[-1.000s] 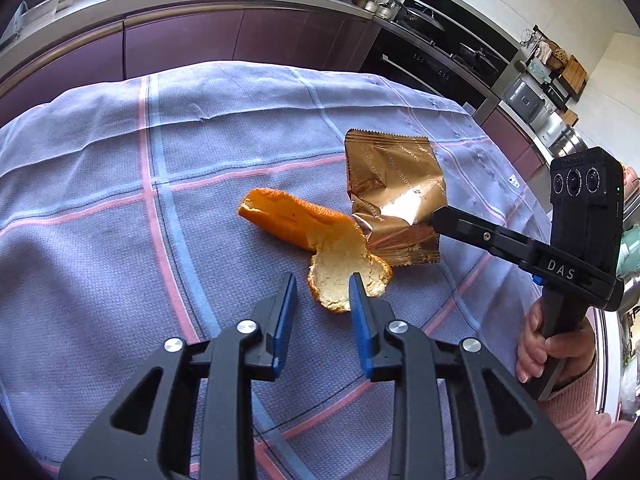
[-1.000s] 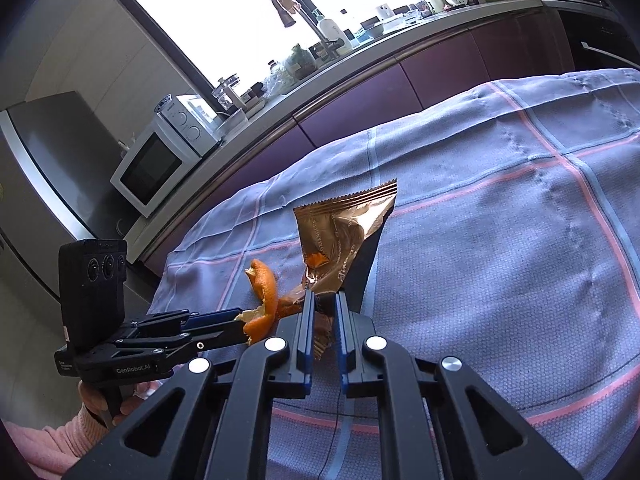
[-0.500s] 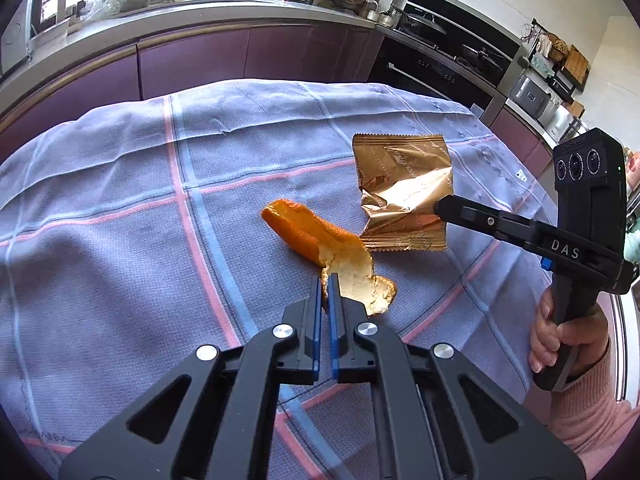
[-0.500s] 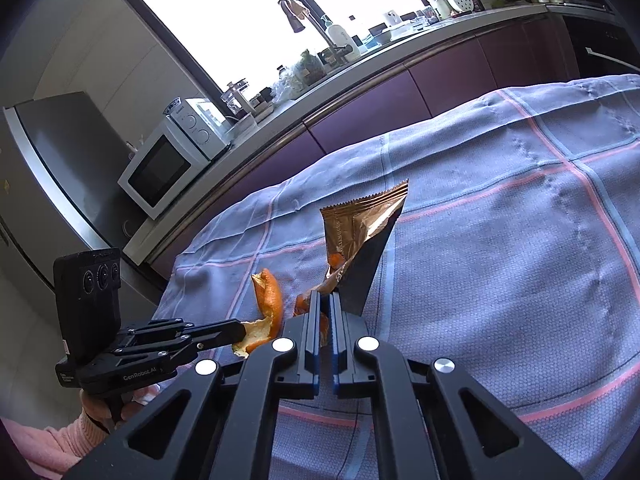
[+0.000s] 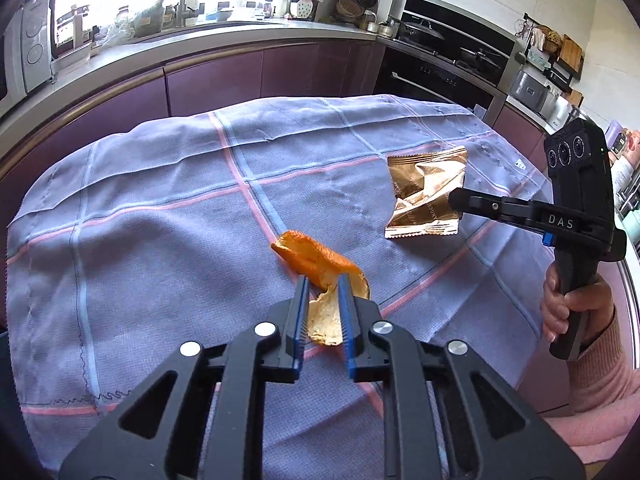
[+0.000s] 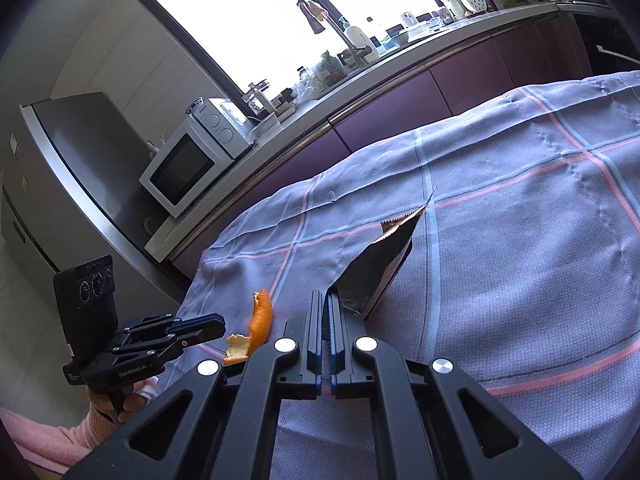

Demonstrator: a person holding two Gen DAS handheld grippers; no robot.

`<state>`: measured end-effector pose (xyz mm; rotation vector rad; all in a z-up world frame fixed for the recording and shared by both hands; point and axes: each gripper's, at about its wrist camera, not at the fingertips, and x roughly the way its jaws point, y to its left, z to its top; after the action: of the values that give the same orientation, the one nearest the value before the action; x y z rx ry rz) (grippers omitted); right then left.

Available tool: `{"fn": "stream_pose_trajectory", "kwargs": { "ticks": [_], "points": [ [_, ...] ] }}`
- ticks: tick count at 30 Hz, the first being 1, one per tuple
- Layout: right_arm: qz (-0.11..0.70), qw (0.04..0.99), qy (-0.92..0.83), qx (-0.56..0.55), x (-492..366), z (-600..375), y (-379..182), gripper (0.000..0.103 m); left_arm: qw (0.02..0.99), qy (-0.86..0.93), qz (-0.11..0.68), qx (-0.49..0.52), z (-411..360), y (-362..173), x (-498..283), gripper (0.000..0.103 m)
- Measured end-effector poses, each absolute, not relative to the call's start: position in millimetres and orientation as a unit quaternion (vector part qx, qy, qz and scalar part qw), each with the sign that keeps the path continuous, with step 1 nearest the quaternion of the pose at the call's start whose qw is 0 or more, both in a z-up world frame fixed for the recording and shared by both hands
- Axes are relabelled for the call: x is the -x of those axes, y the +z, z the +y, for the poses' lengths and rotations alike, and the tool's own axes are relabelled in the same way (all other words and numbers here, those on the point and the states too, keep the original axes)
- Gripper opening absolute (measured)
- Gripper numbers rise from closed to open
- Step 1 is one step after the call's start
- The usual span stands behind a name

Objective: Collect trash

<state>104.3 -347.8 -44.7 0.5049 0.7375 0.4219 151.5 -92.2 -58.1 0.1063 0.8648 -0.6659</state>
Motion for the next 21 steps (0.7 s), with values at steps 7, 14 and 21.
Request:
{"fn": "stream_pose_trajectory", "kwargs": {
  "ticks": [7, 14, 21],
  "points": [
    [0.369, 0.875, 0.195, -0.245, -100, -348, -54, 0.002, 0.847, -0.311, 0.430, -0.033, -79, -70, -144, 0.037],
    [0.373, 0.873, 0.196, -0.246, -101, -346, -56, 0.002, 0.825, -0.331, 0.458, -0.010, -88, -85, -146, 0.035],
    [0.373, 0.874, 0.195, -0.243, -102, -343, -56, 0.002, 0.821, -0.328, 0.468, 0.016, -95, -92, -153, 0.008]
  ]
}}
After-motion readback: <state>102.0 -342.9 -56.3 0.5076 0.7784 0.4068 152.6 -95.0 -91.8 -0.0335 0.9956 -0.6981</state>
